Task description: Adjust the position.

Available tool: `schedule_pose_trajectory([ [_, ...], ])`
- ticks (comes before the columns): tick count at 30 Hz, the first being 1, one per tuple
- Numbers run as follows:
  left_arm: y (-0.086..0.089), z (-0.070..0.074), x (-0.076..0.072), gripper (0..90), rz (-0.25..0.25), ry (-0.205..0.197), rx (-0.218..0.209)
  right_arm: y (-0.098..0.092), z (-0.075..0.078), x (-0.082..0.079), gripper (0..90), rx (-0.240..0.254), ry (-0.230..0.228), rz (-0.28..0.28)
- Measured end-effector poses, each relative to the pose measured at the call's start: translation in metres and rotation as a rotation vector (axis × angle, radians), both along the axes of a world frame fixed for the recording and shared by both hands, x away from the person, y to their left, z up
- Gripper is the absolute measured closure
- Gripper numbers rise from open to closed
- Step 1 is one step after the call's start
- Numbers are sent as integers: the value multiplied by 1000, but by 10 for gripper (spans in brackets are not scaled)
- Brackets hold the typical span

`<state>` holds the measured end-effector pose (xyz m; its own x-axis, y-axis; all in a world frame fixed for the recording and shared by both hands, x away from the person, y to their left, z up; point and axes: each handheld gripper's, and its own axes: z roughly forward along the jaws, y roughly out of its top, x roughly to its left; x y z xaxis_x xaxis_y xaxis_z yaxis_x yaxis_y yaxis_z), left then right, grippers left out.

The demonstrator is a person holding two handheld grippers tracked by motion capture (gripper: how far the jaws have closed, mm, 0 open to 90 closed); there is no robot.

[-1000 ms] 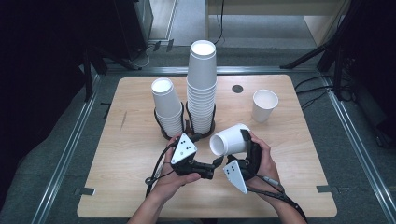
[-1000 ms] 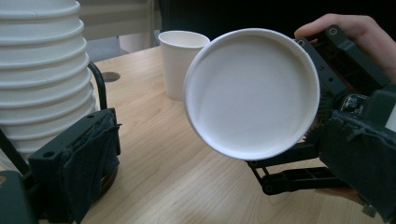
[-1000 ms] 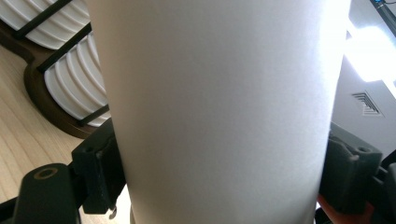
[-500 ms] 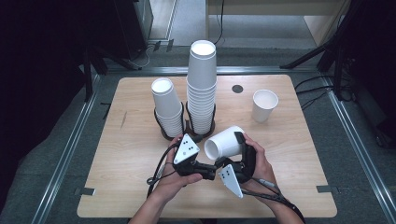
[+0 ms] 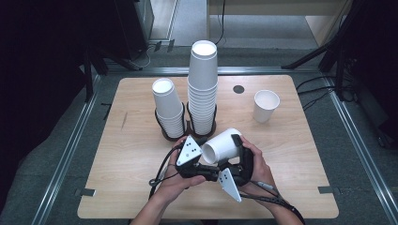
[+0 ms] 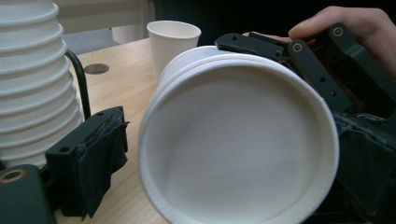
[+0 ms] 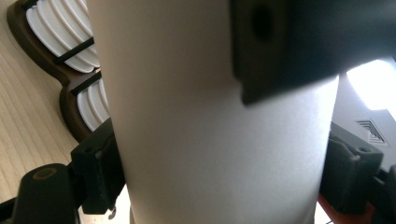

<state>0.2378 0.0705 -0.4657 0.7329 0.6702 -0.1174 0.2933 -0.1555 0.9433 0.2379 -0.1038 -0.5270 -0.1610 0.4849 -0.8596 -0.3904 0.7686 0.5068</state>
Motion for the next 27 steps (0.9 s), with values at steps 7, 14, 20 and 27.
schedule_pose_trajectory([
  [7, 0, 0, -1, 97, -9, 6, -5, 1, 1, -2, 159, -8, -12, 17],
  [14, 0, 1, -1, 181, 7, 4, -6, 2, -1, -3, 157, -17, -16, 21],
  [20, 1, 1, -2, 195, 1, -2, -2, 2, -1, -3, 147, -11, -16, 22],
  [27, 2, 2, -2, 218, 0, 1, -5, 2, -1, -2, 111, 6, -13, 37],
])
